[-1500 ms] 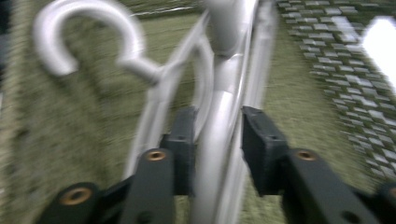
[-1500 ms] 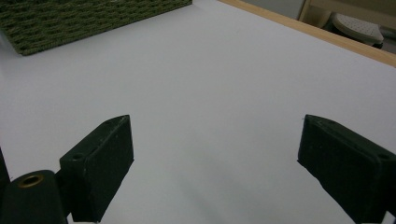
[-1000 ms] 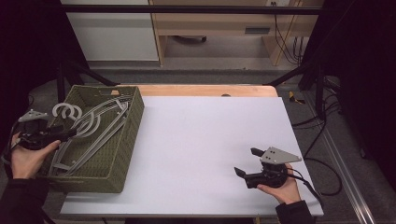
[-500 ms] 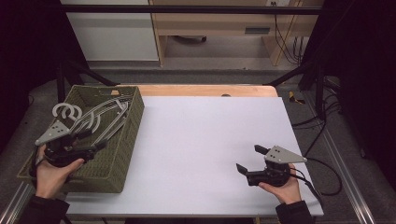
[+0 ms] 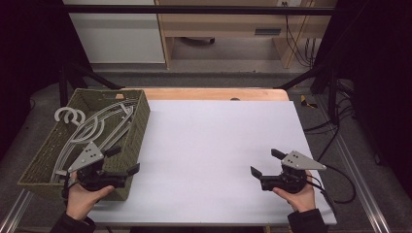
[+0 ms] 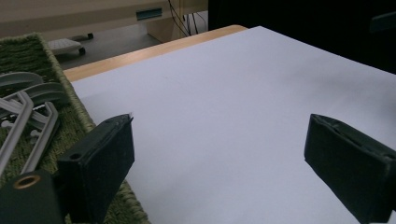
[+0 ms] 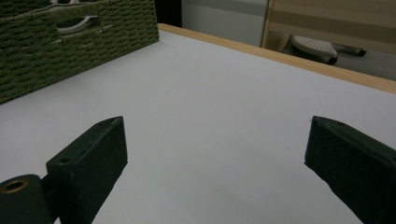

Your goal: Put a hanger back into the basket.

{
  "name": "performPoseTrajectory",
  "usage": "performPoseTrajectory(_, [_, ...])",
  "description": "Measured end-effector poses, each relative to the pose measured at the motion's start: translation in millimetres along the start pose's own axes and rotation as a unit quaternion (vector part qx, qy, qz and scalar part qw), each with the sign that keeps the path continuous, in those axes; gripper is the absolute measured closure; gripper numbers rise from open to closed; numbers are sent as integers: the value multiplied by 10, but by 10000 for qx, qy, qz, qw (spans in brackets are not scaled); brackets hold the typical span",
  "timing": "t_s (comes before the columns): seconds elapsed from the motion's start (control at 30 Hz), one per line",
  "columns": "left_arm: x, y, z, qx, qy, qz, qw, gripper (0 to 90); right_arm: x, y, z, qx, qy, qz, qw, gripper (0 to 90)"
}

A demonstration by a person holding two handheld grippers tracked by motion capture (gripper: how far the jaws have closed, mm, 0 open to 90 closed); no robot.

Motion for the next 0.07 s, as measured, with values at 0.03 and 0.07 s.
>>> performPoseTrajectory(0.03, [2, 6, 6, -20, 6, 29, 10000, 81, -2, -3, 2, -3, 21, 12, 10000, 64])
performPoseTrajectory(0.07, [9, 20, 20, 16, -6, 46, 10000, 81, -4, -2, 5, 4, 30, 13, 10000, 64])
Point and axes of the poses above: each handheld gripper's, and its own axes: y roughly forward along the jaws, x roughly out of its underside, z roughly to its right, the point moved 6 cm from there along y, roughly forward along the jaws, and after that the axes turned 13 degrees about x, right-handed, at the moved point
